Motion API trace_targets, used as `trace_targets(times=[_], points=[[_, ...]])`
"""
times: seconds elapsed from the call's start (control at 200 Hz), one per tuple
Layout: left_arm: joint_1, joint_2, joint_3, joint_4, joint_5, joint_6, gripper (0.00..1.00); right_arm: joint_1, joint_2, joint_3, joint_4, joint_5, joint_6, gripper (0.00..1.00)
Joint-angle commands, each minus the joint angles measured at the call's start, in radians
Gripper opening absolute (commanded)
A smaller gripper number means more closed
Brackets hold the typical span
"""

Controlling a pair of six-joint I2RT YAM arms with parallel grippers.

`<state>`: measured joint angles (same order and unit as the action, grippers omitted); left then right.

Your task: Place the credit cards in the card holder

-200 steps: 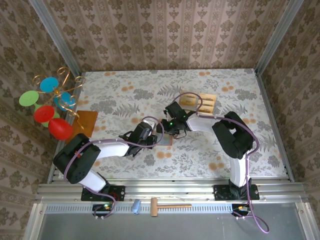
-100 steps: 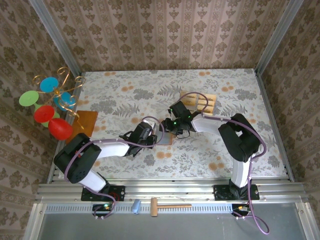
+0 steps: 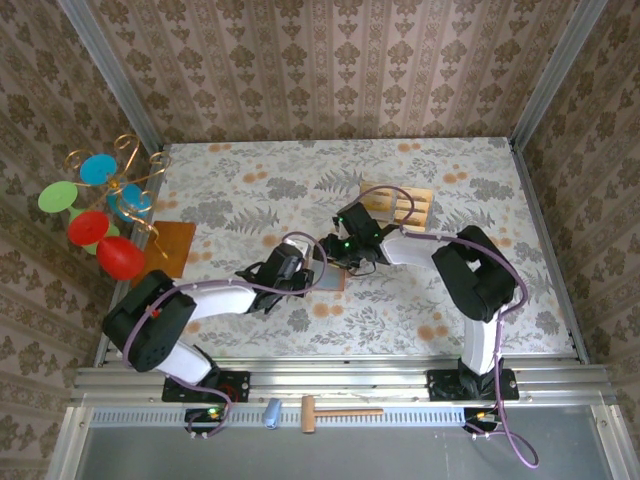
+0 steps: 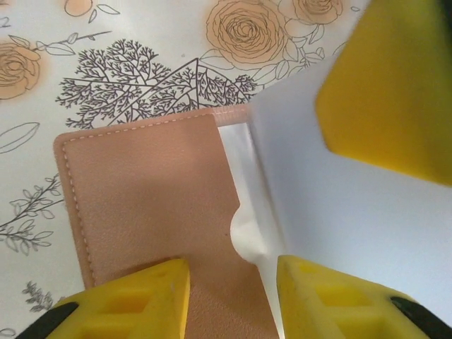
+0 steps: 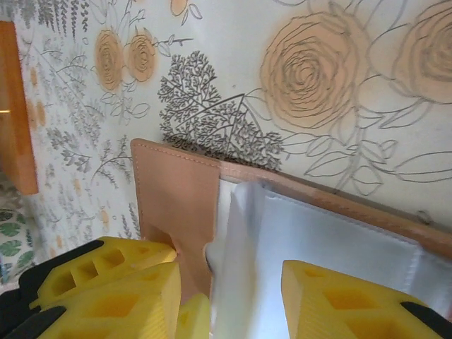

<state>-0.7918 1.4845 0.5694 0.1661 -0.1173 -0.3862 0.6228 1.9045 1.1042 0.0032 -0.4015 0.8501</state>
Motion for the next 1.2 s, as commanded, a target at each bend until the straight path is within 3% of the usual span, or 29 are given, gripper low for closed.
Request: trace_targets(times=[0.0,0.11,0.315,0.43,0.67,0.905,1.195], points=[[-0.006,-0.053,0.0,-0.045,-0.019,0.008,0.41,0.009,0.03,0.015,0.064,-0.054,0.061,0.44],[0.0,-0.11,-0.001,-0.065,-0.035,0.007,0.47,0.018,0.031,0.027,0.077,-0.066,0.078,0.44],[0.034,-0.278,-0.036,-0.1,-0.079,-0.021,0.77,0.046,0.041,0.085,0.042,-0.057,0.079,0.45],[0.072,-0.366,-0.057,-0.12,-0.072,-0.044,1.0,0.066,0.077,0.131,0.018,-0.05,0.081,0.45],[0.134,-0.484,-0.057,-0.186,-0.044,-0.097,1.0,0.099,0.163,0.199,-0.002,-0.021,0.096,0.45],[0.162,-0.488,-0.027,-0.243,0.001,-0.115,1.0,0.117,0.216,0.239,-0.027,-0.013,0.091,0.45],[0.176,-0.482,0.039,-0.347,0.028,-0.153,1.0,0.12,0.128,0.273,-0.107,-0.002,0.039,0.45]])
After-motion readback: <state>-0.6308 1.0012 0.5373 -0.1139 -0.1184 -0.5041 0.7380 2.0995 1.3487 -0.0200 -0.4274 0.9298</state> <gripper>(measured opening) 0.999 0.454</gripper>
